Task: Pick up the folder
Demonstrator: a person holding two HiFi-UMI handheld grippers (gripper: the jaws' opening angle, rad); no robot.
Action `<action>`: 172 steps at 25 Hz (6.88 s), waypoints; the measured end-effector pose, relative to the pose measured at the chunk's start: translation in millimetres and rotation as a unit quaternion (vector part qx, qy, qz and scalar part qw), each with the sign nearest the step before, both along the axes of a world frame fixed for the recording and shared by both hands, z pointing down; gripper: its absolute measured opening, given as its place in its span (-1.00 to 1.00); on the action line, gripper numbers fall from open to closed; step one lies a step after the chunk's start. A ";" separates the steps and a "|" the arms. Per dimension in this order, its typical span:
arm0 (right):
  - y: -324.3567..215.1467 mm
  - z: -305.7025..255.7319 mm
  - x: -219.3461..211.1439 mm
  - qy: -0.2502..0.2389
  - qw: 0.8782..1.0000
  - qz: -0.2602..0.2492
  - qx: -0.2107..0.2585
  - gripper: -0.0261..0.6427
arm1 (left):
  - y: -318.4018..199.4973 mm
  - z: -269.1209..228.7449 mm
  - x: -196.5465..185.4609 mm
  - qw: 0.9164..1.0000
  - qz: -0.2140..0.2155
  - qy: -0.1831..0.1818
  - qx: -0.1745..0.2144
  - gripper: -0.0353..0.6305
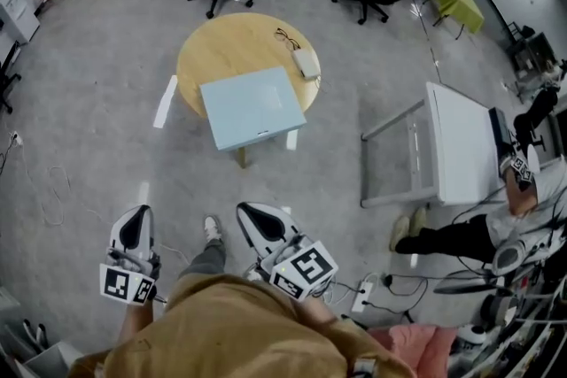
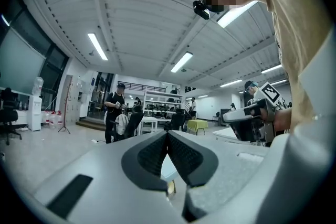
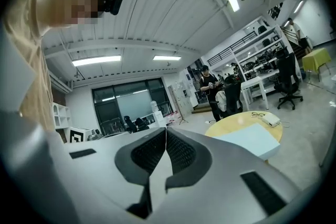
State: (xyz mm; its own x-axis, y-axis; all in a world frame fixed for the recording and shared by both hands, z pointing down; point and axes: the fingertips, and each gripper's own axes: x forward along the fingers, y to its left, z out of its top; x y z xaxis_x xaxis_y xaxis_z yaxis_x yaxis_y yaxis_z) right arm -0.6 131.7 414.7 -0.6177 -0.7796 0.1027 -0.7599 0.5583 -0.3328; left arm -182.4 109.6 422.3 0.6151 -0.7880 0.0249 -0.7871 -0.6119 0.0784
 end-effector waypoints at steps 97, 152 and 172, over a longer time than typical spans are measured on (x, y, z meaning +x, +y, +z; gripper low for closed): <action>-302.5 310.9 19.9 -0.498 0.816 0.097 -0.276 -0.14 | -212.6 105.0 -26.5 0.981 -0.046 -0.084 -0.170 -0.88; -190.1 -188.5 259.6 -0.223 0.934 0.187 0.209 -0.13 | -251.1 -120.1 17.6 0.994 -0.057 0.010 0.091 -0.88; -221.4 -191.0 300.1 -0.202 0.936 0.167 0.233 -0.13 | -260.2 -122.6 52.8 0.990 -0.088 -0.001 0.110 -0.89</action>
State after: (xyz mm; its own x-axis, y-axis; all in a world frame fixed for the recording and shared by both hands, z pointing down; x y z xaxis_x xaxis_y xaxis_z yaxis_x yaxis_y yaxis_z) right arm 299.5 -89.7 223.6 -0.2462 -0.8384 -0.4862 -0.7827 0.4679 -0.4105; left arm -129.6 -150.6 299.7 0.4685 -0.8693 -0.1575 -0.8827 -0.4680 -0.0425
